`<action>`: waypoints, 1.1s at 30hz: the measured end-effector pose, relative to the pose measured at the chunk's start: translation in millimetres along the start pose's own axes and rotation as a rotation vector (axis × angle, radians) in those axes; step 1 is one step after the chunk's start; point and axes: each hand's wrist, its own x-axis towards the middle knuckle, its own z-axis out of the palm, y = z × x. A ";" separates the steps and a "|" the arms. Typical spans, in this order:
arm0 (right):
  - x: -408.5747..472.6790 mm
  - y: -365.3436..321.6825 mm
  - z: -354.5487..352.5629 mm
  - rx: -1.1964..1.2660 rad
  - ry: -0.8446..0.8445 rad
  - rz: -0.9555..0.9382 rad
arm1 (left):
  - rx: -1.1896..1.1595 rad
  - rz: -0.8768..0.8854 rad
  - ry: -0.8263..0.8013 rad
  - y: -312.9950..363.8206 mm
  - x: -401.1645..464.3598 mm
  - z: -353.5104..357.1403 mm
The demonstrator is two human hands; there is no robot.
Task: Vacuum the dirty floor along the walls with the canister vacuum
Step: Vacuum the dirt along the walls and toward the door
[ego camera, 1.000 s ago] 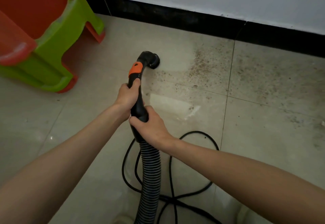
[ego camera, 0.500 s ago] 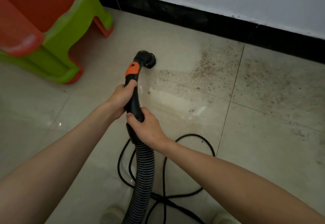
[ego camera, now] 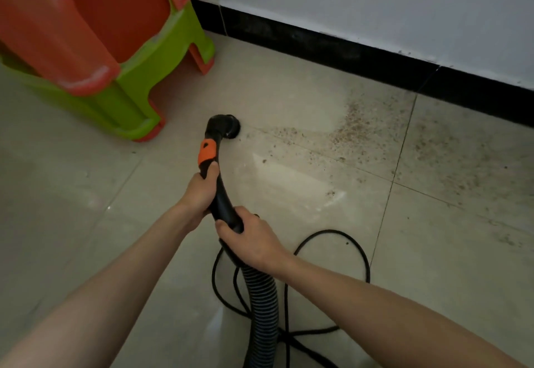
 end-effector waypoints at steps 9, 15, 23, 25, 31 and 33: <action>-36.6 -1.5 -24.6 -0.095 0.218 0.165 | -0.069 -0.040 -0.325 9.0 -24.2 45.1; -51.3 5.3 -41.3 -0.067 0.285 0.192 | 0.003 -0.011 -0.374 16.3 -38.3 74.1; -61.6 62.8 -55.3 0.068 0.300 0.054 | 0.078 0.119 -0.309 -8.4 -38.0 121.4; -70.8 70.6 -63.9 0.116 0.314 0.045 | 0.121 0.135 -0.297 -6.2 -47.0 136.9; -76.0 77.9 -78.0 0.156 0.271 0.047 | 0.193 0.156 -0.249 -4.1 -61.3 150.9; -70.5 70.6 -75.2 0.155 0.225 0.038 | 0.184 0.156 -0.196 -2.1 -57.1 138.4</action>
